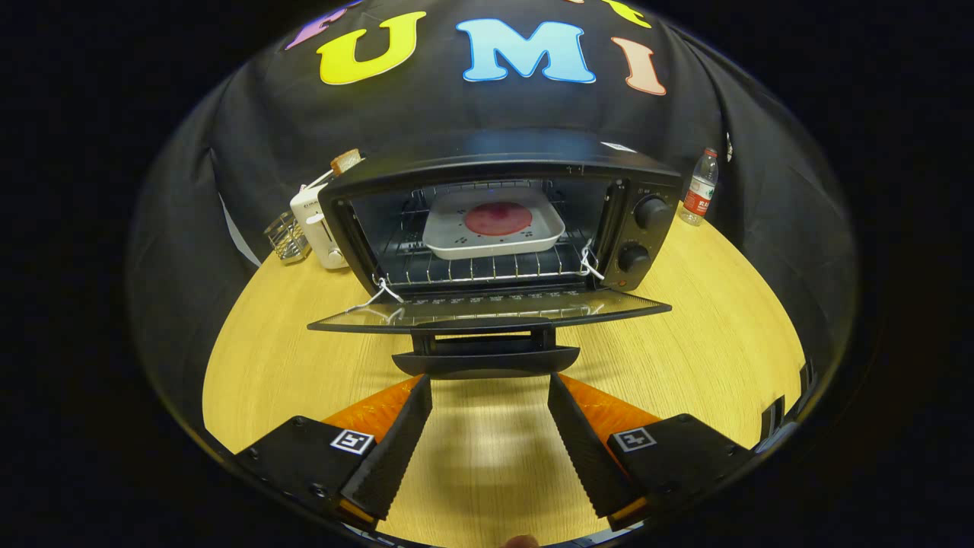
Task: Open the toaster oven, put the food inside, and close the toaster oven door.
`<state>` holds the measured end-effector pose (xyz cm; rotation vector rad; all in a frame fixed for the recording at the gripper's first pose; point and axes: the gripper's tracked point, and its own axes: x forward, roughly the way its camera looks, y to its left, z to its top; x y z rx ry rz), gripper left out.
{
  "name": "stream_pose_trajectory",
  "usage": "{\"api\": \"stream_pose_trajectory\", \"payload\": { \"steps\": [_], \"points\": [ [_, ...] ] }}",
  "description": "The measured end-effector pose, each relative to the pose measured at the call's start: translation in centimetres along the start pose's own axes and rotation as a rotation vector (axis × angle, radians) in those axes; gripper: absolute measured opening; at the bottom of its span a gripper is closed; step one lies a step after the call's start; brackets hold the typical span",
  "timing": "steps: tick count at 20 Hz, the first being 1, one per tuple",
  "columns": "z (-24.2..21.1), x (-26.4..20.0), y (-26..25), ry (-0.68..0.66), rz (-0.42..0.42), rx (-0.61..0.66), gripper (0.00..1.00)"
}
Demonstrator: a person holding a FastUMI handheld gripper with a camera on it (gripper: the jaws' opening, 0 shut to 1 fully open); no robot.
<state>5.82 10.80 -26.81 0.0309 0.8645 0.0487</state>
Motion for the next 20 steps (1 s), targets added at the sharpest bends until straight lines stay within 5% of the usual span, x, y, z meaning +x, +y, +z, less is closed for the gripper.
{"api": "stream_pose_trajectory", "payload": {
  "steps": [11,20],
  "points": [
    [5.3,-1.9,0.0,-0.145,0.001,-0.02,0.98],
    [10.4,-9.2,-0.3,-0.393,0.008,-0.048,0.98]
  ]
}}
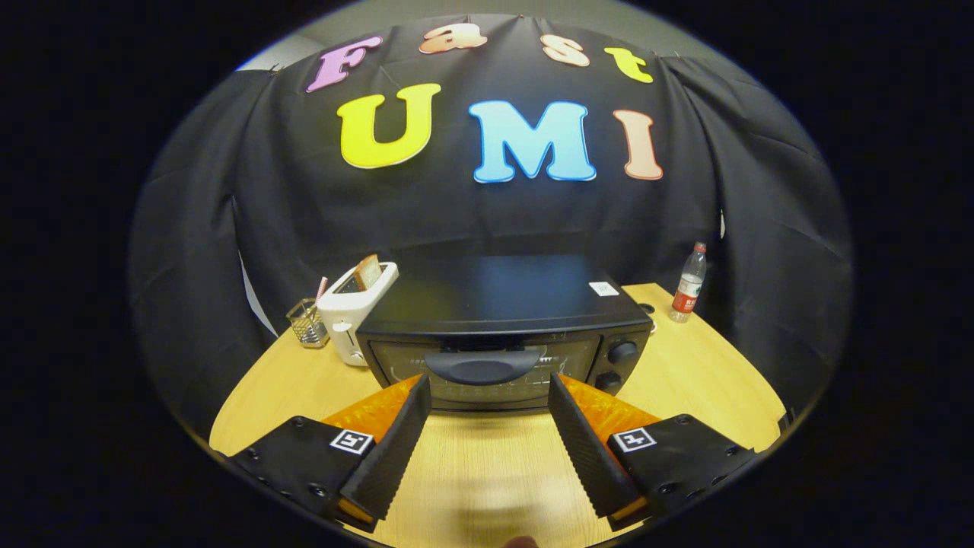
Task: Open the toaster oven, put the food inside, and close the toaster oven door.
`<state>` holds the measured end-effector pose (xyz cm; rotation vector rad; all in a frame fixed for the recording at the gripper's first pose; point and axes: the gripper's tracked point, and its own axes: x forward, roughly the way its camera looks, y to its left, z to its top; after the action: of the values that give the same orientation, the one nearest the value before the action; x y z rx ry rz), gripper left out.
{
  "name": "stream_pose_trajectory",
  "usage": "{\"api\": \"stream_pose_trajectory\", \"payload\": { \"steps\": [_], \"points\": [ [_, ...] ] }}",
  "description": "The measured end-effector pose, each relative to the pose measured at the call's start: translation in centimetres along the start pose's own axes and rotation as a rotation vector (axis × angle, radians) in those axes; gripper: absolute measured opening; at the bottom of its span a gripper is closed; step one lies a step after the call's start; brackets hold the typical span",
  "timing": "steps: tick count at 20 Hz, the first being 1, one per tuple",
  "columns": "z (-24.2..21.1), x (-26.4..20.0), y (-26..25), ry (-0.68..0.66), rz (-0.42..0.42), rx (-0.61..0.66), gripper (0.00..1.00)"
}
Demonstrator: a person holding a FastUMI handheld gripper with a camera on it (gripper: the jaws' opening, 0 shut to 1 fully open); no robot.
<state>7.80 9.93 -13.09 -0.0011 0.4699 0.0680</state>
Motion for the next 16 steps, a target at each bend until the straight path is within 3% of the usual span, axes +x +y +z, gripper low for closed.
{"api": "stream_pose_trajectory", "payload": {
  "steps": [16],
  "points": [
    [5.0,-14.7,-4.5,-0.291,-0.027,-0.033,0.98]
  ]
}}
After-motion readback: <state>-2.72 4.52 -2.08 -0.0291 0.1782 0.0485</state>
